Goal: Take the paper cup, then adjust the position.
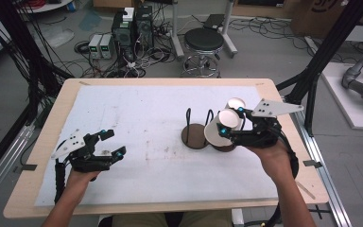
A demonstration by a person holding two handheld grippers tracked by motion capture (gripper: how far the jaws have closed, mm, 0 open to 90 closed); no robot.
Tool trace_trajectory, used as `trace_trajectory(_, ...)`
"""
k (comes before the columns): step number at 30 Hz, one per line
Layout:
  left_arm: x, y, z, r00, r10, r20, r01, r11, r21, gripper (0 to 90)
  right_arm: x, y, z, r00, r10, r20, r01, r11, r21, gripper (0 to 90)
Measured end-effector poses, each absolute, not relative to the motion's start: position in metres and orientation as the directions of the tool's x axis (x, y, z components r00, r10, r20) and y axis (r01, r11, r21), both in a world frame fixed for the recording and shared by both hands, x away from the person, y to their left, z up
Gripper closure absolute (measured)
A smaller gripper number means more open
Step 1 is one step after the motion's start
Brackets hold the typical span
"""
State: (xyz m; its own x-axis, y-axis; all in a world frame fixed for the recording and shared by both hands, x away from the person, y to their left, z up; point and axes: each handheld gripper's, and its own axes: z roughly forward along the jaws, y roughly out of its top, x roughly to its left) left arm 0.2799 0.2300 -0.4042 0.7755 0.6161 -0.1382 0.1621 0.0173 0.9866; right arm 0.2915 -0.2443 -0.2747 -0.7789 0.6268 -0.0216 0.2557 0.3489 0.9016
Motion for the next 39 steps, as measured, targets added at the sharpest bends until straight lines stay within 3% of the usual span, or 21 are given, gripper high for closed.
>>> trace_trajectory(13,0.285,0.212,-0.402,0.783,0.61,-0.121,0.155,-0.003,0.988,15.4,0.301,-0.222,-0.314,-0.807,0.59,-0.011,0.27,0.385,0.883,34.3)
trace_trajectory(23,0.281,0.204,-0.404,0.825,0.561,-0.069,0.112,-0.042,0.993,15.6,0.301,-0.215,-0.315,-0.81,0.587,-0.011,0.27,0.388,0.881,34.3)
trace_trajectory(39,0.282,0.196,-0.404,0.841,0.538,-0.06,0.109,-0.06,0.992,15.5,0.307,-0.197,-0.308,-0.841,0.541,-0.011,0.245,0.399,0.884,34.3)
